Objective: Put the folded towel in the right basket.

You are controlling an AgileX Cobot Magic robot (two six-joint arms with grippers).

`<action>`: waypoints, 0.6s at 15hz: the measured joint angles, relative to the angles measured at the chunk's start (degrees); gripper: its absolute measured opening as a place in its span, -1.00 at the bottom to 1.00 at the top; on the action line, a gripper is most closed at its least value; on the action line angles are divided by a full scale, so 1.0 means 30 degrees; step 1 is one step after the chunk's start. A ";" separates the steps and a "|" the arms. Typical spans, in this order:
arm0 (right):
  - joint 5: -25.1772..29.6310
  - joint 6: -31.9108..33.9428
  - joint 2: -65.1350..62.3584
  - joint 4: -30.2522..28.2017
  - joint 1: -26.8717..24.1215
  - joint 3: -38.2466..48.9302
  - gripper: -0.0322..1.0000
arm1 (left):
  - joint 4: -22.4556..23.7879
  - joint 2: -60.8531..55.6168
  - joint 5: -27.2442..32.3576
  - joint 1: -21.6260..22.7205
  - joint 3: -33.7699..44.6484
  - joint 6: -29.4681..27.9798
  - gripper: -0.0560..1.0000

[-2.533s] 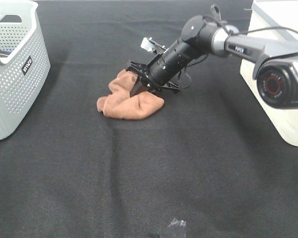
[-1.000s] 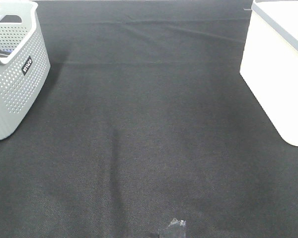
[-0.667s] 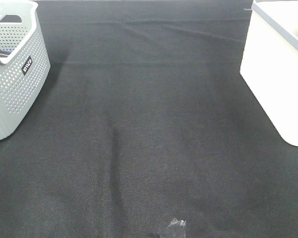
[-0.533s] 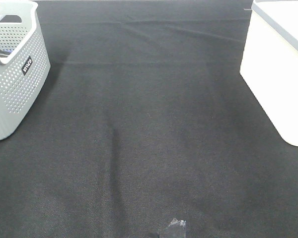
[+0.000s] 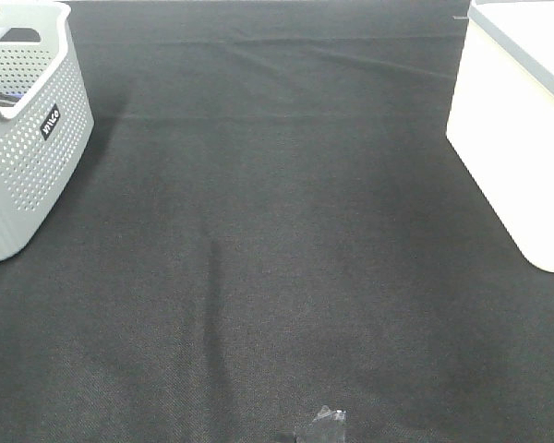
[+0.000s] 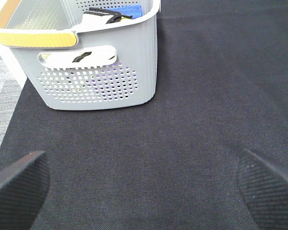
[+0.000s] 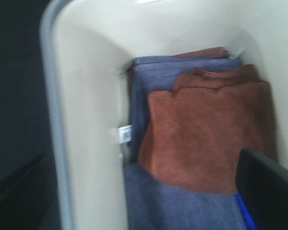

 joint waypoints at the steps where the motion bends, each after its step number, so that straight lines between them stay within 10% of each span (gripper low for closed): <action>1: 0.0000 0.0000 -0.0859 -0.0344 0.0974 0.1070 0.95 | 0.0000 0.0000 0.0000 0.0000 0.0000 0.0000 0.98; 9: -0.0057 0.2750 -1.0714 -0.1261 0.3820 1.3999 0.95 | 0.0000 0.0000 0.0000 0.0000 0.0000 0.0000 0.98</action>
